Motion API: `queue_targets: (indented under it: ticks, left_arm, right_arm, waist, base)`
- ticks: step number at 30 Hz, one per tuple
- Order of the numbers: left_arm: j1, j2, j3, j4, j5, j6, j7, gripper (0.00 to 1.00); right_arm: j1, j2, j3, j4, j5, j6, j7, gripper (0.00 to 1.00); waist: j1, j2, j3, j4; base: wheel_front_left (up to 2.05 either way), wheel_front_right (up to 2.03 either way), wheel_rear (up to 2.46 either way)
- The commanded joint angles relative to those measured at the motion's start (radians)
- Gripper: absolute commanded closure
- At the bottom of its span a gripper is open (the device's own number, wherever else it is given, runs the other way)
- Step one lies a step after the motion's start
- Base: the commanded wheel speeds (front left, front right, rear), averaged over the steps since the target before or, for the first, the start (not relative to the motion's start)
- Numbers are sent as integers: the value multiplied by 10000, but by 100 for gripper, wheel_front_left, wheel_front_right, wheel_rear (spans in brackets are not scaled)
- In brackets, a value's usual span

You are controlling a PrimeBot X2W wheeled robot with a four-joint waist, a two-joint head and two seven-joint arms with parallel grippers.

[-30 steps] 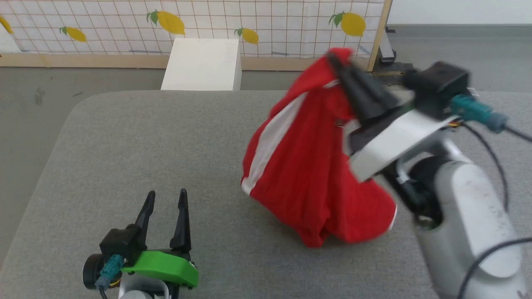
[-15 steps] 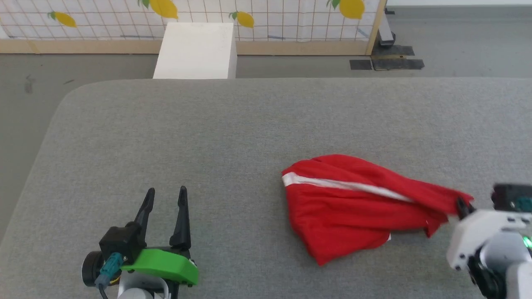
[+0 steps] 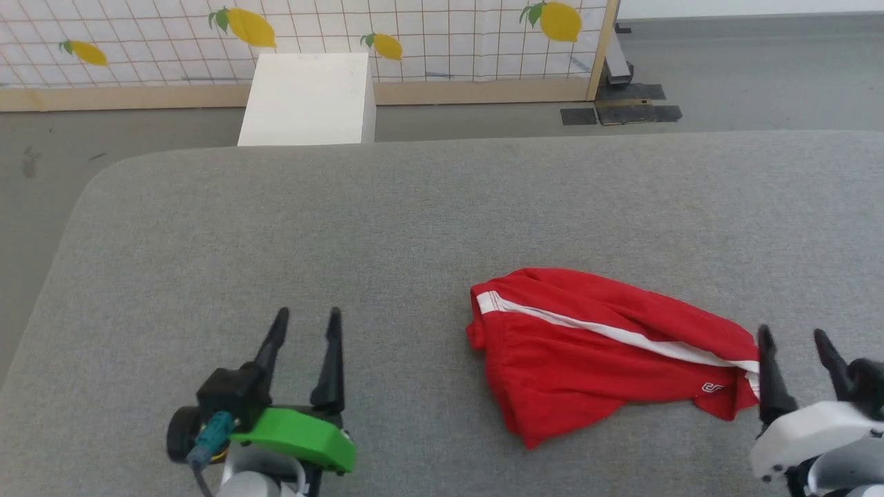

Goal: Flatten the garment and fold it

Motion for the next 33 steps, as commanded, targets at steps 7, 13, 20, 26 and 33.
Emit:
queue_targets:
  ticks: [7,13,20,26,33]
  left_arm:
    - [-1324,-22,-1459,981,-990,107,602,0]
    - [-2796,-22,-2670,2013,-2883,469,2595,0]
    - [-4283,-22,-3666,3077,-3986,1089,4784,0]
    - [-4868,-9,-3919,3615,-4268,1499,6038,0]
    - [-5057,235,-3941,3446,-4176,1541,6110,100]
  right_arm:
    - [822,9,1247,-684,-111,-15,-1596,0]
    - [645,9,1671,-566,-29,-15,-1788,0]
    - [376,9,1878,-482,23,-15,-1895,0]
    - [297,9,1933,-341,160,-15,-1944,0]
    - [221,9,1960,-227,229,-15,-2093,0]
  waist:
    - [0,0,93,-316]
    - [0,0,450,-677]
    - [0,0,861,-1156]
    - [0,0,1061,-1492]
    - [0,0,1113,-1648]
  base:
    - [0,0,0]
    - [0,0,0]
    - [0,0,0]
    - [0,0,0]
    - [0,0,0]
